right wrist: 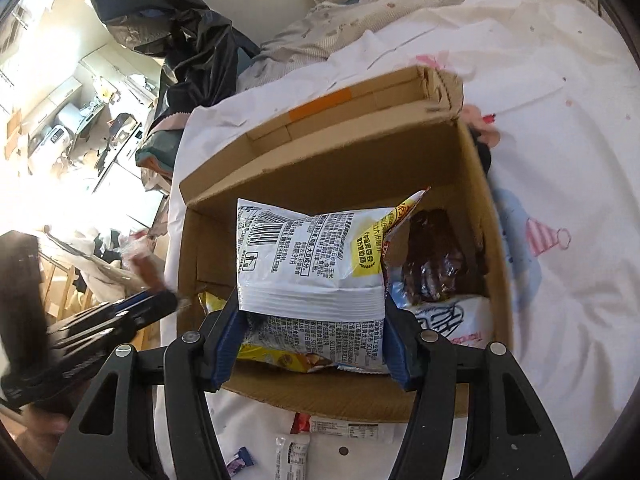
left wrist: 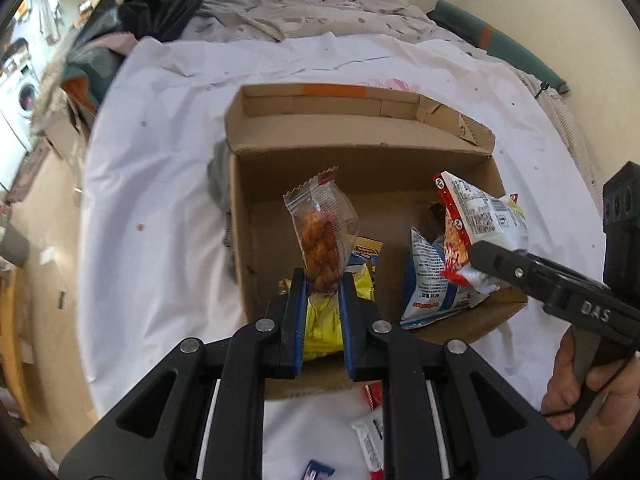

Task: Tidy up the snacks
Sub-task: 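Carry both snacks over the box and open both tools to drop them, then grasp the blue snack bar with the left tool while the right tool grasps the white-red bar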

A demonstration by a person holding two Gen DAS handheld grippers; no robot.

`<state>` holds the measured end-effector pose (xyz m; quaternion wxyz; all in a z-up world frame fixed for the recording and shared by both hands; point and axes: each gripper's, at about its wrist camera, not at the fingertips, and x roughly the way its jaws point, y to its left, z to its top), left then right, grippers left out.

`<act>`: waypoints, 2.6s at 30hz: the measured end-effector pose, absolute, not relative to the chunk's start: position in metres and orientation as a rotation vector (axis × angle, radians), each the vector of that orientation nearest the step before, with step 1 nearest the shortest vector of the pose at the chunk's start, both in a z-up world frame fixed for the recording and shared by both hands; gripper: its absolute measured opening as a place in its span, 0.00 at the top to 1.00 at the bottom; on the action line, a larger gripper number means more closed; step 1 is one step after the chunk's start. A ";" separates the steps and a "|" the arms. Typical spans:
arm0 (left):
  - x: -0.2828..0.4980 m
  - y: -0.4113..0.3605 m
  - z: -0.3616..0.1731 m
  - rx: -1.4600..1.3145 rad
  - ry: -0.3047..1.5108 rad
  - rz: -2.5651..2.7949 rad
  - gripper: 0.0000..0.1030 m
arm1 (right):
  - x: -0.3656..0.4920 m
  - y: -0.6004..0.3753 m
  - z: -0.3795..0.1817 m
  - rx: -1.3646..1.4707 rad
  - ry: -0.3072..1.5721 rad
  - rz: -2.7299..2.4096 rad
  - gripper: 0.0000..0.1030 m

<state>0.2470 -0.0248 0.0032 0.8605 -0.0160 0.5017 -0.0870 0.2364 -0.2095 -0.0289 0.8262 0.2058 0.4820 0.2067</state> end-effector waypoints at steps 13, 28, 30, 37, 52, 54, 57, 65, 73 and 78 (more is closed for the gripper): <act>0.257 -0.020 -0.014 -0.065 1.115 -0.173 0.88 | 0.236 -0.196 -0.036 0.388 1.041 0.468 0.38; 0.251 -0.028 -0.013 -0.042 1.115 -0.196 0.49 | 0.239 -0.202 -0.040 0.465 1.070 0.488 0.11; 0.249 -0.026 -0.011 -0.056 1.096 -0.186 0.33 | 0.239 -0.206 -0.039 0.484 1.065 0.481 0.11; 0.249 -0.018 -0.006 -0.086 1.080 -0.173 0.32 | 0.239 -0.214 -0.036 0.509 1.048 0.465 0.11; 0.206 0.004 -0.001 -0.085 1.086 -0.135 0.32 | 0.198 -0.226 -0.024 0.521 1.038 0.431 0.11; 0.193 0.007 -0.008 -0.069 1.120 -0.126 0.32 | 0.187 -0.225 -0.022 0.514 1.034 0.435 0.10; 0.175 0.007 -0.023 -0.006 1.199 -0.139 0.32 | 0.171 -0.224 -0.028 0.520 1.051 0.430 0.09; 0.125 -0.014 -0.082 0.175 1.395 -0.173 0.33 | 0.151 -0.216 -0.053 0.542 1.145 0.414 0.09; 0.108 -0.036 -0.129 0.366 1.510 -0.164 0.68 | 0.148 -0.190 -0.068 0.461 1.218 0.447 0.09; 0.110 -0.029 -0.114 0.343 1.456 -0.127 0.86 | 0.136 -0.154 -0.092 0.317 1.309 0.467 0.09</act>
